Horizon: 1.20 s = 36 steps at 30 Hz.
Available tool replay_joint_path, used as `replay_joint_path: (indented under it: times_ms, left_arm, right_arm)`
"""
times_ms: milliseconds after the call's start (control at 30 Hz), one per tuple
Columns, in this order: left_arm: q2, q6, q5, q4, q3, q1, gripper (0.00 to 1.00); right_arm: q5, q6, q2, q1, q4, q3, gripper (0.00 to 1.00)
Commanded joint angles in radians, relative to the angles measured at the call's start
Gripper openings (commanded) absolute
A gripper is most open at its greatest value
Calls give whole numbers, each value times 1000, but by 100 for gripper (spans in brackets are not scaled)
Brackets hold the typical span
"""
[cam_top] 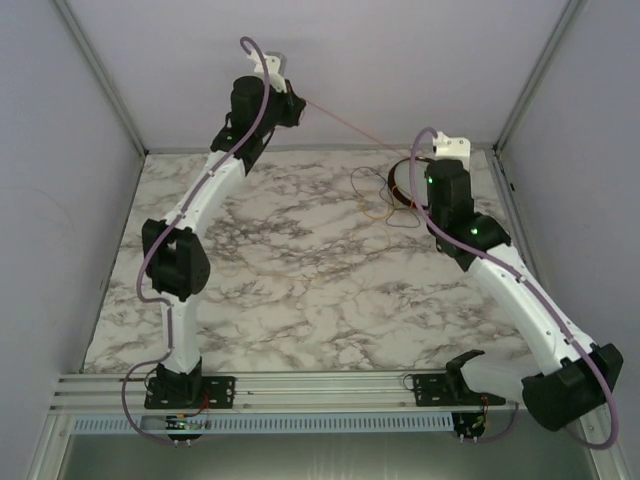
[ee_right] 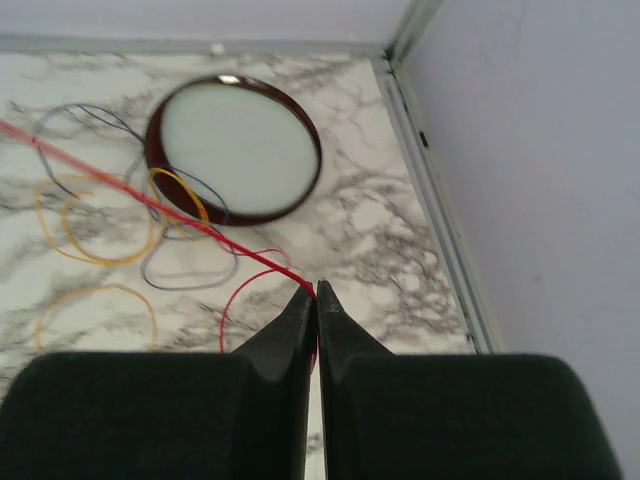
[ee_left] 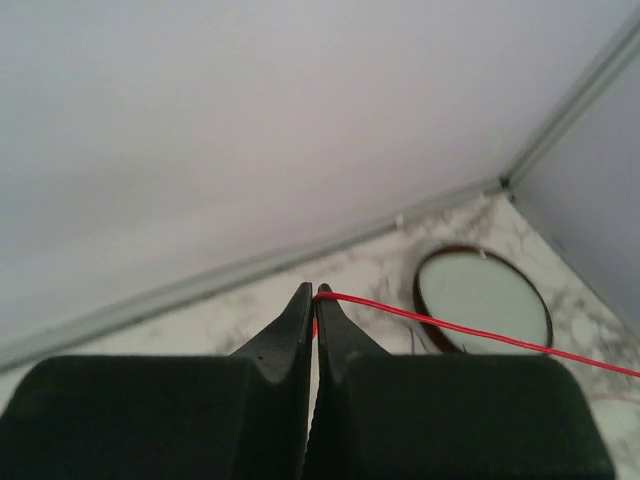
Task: Zip-tie the wires
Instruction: Untie the cable at the center of the board, then straighten the cable at the center of the board.
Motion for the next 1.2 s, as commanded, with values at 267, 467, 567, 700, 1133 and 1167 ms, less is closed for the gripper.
replay_joint_path:
  times_ms: [267,467,567,700,1133,1167]
  left_arm:
    - [-606,40,132,-90,-505,32,0]
    - [-808,28,82,-211,-677,32,0]
    - [-857,38,50,-282,-697,41,0]
    - [-891,35,41,-386,-704,45,0]
    - [-951,97,-192,-681,-868,108,0]
    - [-941,106,-215,-700,-875,115,0]
  right_arm:
    - [380,-79,-230,-28,-113,-47,0]
    - [524,-142,-302,-29,-176,-14,1]
    - [534,-164,-356,-33,-177,-31,4]
    - [388,-123,-418,-34,-219,-33,4]
    - [-330,-38,-288,-16,-324,-172,0]
    - [-331,-23,-263,-11,-323,-174,0]
